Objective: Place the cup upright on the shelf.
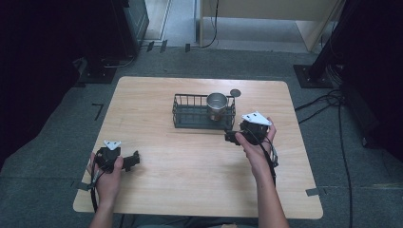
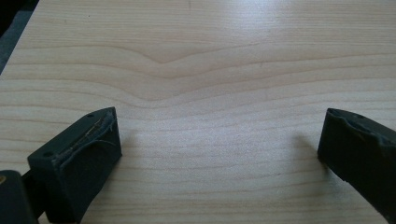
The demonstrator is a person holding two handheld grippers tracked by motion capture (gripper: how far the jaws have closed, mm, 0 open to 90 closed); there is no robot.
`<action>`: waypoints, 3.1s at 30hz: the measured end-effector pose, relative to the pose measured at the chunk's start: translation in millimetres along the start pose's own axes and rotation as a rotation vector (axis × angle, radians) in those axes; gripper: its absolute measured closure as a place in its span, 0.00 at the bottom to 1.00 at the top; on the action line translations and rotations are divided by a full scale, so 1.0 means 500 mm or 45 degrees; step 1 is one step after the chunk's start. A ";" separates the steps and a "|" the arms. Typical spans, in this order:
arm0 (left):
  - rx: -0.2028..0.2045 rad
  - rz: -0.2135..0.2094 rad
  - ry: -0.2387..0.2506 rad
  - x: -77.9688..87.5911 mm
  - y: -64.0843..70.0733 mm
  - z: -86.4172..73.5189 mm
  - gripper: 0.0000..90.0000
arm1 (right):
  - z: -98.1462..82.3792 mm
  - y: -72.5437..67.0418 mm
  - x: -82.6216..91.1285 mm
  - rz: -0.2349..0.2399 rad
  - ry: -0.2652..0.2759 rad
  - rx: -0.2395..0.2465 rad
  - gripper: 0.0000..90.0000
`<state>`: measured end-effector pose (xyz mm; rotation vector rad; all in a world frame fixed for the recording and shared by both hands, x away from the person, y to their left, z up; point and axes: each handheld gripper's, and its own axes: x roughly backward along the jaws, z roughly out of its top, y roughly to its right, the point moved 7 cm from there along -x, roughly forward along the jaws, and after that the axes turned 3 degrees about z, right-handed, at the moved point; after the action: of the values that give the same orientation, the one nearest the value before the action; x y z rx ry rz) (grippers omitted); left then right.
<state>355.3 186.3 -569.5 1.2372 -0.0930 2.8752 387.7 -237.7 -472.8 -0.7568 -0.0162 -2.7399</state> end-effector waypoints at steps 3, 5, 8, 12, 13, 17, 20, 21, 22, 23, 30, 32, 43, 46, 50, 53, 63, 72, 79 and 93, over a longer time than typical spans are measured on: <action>0.000 0.000 0.000 0.000 0.000 0.000 0.00 | -0.010 0.008 0.010 -0.009 -0.002 -0.007 0.00; 0.000 0.000 0.000 0.000 0.000 0.000 0.00 | -0.018 0.015 0.016 -0.020 -0.007 -0.011 0.00; 0.000 0.000 0.000 0.000 0.000 0.000 0.00 | -0.031 0.028 0.024 -0.035 -0.014 -0.020 0.00; 0.000 0.000 0.000 0.000 0.000 0.000 0.00 | -0.046 0.045 0.035 -0.055 -0.019 -0.039 0.00; 0.000 0.000 0.000 0.000 0.000 0.000 0.00 | -0.050 0.049 0.038 -0.059 -0.022 -0.042 0.00; 0.000 0.000 0.000 0.000 0.000 0.000 0.00 | -0.063 0.062 0.047 -0.078 -0.025 -0.055 0.00; 0.000 0.000 0.000 0.000 0.000 0.000 0.00 | -0.072 0.071 0.052 -0.087 -0.028 -0.065 0.00; 0.000 0.000 0.000 0.000 0.000 0.000 0.00 | -0.075 0.074 0.054 -0.090 -0.030 -0.069 0.00; 0.000 0.000 0.000 0.000 0.000 0.000 0.00 | -0.078 0.076 0.056 -0.094 -0.031 -0.073 0.00; 0.000 0.000 0.000 0.000 0.000 0.000 0.00 | -0.081 0.079 0.058 -0.098 -0.033 -0.074 0.00; 0.000 0.000 0.000 0.000 0.000 0.000 0.00 | -0.105 0.100 0.071 -0.128 -0.047 -0.093 0.00; 0.000 0.000 0.000 0.000 0.000 0.000 0.00 | -0.113 0.105 0.074 -0.133 -0.052 -0.104 0.00; 0.000 0.000 0.000 0.000 0.000 0.000 0.00 | -0.156 0.140 0.095 -0.180 -0.080 -0.144 0.00; 0.000 0.000 0.000 0.000 0.000 0.000 0.00 | -0.168 0.149 0.102 -0.194 -0.089 -0.155 0.00; 0.000 0.000 0.000 0.000 0.000 0.000 0.00 | -0.183 0.162 0.110 -0.215 -0.100 -0.162 0.00; 0.000 0.000 0.000 0.000 0.000 0.000 0.00 | -0.195 0.172 0.116 -0.237 -0.115 -0.168 0.00; 0.000 0.000 0.000 0.000 0.000 0.000 0.00 | -0.242 0.205 0.138 -0.284 -0.153 -0.205 0.00; 0.000 0.000 0.000 0.000 0.000 0.000 0.00 | -0.281 0.229 0.159 -0.317 -0.186 -0.242 0.00; 0.000 0.000 0.000 0.000 0.000 0.000 0.00 | -0.303 0.240 0.170 -0.330 -0.220 -0.249 0.00; 0.000 0.000 0.000 0.000 0.000 0.000 0.00 | -0.326 0.239 0.178 -0.304 -0.281 -0.247 0.00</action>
<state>355.3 186.3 -569.6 1.2370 -0.0933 2.8753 267.9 -391.5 -576.3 -1.1780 0.1210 -2.8941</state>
